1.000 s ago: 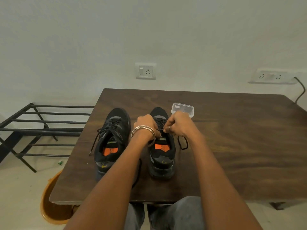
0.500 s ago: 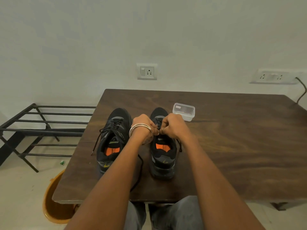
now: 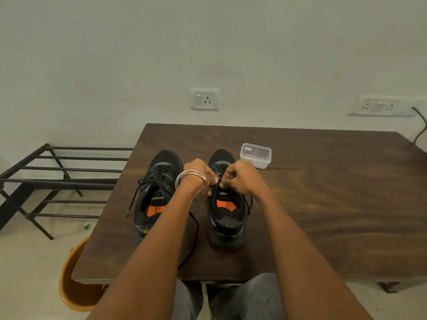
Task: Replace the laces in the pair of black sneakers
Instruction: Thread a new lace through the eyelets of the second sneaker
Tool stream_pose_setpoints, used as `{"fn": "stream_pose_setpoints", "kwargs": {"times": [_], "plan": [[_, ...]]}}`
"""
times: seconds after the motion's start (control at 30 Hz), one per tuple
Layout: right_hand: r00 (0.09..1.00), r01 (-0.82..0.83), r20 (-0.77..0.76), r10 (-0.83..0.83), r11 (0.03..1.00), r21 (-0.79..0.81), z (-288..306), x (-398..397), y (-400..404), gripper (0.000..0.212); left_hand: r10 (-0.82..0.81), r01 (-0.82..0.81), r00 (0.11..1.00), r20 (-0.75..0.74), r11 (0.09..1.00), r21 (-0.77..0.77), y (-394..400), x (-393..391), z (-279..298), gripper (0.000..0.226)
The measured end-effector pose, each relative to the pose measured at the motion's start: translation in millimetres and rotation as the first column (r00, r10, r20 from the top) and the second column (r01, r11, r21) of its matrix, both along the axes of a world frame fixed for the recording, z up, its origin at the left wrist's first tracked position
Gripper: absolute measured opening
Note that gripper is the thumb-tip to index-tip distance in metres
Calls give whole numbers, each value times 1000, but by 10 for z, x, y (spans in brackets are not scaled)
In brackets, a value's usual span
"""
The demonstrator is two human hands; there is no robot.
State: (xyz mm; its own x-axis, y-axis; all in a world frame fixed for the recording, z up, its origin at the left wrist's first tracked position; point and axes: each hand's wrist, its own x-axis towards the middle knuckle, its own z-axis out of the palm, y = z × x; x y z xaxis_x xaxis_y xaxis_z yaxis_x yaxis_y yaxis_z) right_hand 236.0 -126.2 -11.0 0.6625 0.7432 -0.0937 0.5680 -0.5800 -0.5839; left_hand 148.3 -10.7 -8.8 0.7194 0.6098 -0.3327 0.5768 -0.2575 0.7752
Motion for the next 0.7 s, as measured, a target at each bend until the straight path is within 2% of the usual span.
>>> {"fn": "stream_pose_setpoints", "kwargs": {"times": [0.2,0.33,0.4,0.5,0.53,0.57,0.6,0.63,0.7], "plan": [[998,39,-52,-39,999,-6,-2,14,16,16,11,-11,1000,10,1000,-22,-9,7,-38,11],[984,41,-172,-35,999,28,11,76,-33,51,58,-55,998,35,997,-58,6,-1,-118,7],[986,-8,-166,7,1000,-9,24,118,-63,65,60,-61,998,31,998,17,45,22,-100,10],[993,-13,-119,4,997,-76,-17,189,-121,85,101,-108,994,43,971,215,103,33,5,14],[994,-10,-111,-1,995,-95,-38,205,-148,91,132,-148,987,87,966,214,110,23,57,16],[995,-9,-102,-3,993,-116,-55,212,-178,95,180,-205,970,166,967,152,111,3,125,17],[996,-14,-91,2,991,-134,-59,213,-199,98,254,-269,928,274,963,17,105,-22,214,19],[997,-16,-83,4,989,-144,-72,217,-220,101,347,-299,855,386,937,-181,85,-44,312,19],[997,-25,-77,15,990,-137,-75,220,-238,104,535,-208,648,542,809,-550,49,-90,523,16]]}}
